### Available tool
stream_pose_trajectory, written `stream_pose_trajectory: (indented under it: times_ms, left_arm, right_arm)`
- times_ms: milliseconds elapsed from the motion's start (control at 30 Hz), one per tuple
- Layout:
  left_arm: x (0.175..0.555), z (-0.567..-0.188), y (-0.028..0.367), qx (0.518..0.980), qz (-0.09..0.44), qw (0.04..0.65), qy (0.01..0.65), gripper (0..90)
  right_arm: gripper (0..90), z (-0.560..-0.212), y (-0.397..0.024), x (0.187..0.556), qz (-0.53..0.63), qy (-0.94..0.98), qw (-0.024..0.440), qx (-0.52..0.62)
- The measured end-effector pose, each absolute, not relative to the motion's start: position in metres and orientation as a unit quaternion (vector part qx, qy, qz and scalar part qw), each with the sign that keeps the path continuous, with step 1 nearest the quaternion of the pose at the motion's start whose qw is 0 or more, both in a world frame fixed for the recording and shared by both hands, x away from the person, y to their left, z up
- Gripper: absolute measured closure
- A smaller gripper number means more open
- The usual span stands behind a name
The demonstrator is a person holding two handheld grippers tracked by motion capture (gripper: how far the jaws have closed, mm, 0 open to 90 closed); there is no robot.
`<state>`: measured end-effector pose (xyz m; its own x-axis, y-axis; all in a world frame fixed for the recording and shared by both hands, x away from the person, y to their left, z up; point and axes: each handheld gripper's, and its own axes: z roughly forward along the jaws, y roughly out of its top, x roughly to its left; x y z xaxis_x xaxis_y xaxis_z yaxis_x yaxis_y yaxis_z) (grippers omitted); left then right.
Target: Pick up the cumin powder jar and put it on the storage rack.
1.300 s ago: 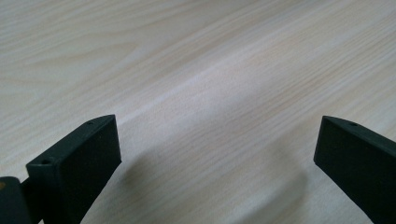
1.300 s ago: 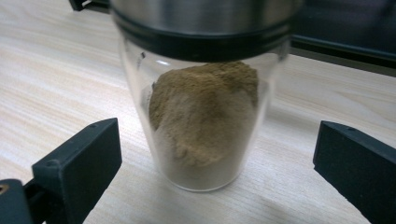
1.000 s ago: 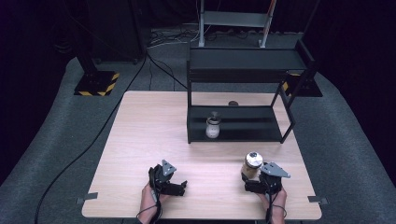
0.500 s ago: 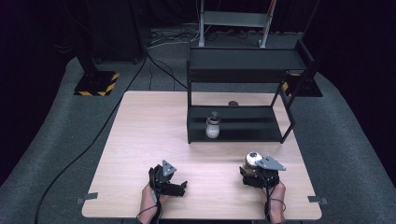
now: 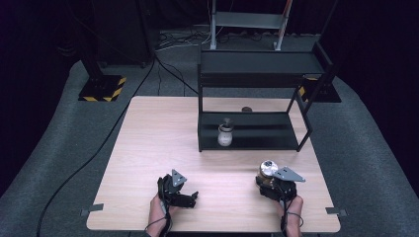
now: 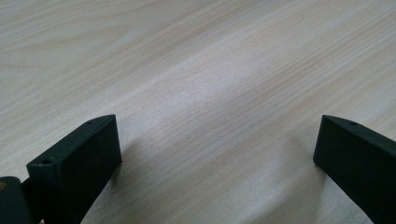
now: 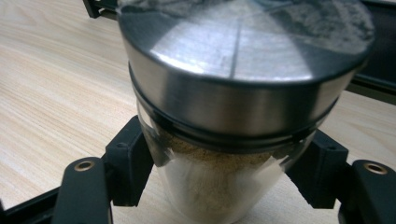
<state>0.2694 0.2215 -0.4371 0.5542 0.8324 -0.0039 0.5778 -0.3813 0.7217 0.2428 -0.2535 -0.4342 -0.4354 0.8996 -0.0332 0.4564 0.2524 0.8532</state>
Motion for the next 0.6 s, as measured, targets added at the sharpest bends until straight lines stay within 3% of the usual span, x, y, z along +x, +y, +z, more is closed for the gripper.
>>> stream_pose_trajectory:
  times_ms: [600]
  left_arm:
    - [0.268, -0.437, 0.221, 0.811, 0.188, 0.346, 0.433, 0.3]
  right_arm:
    - [30.2, -0.418, -0.258, 0.244, 0.413, 0.743, 0.273, 0.452]
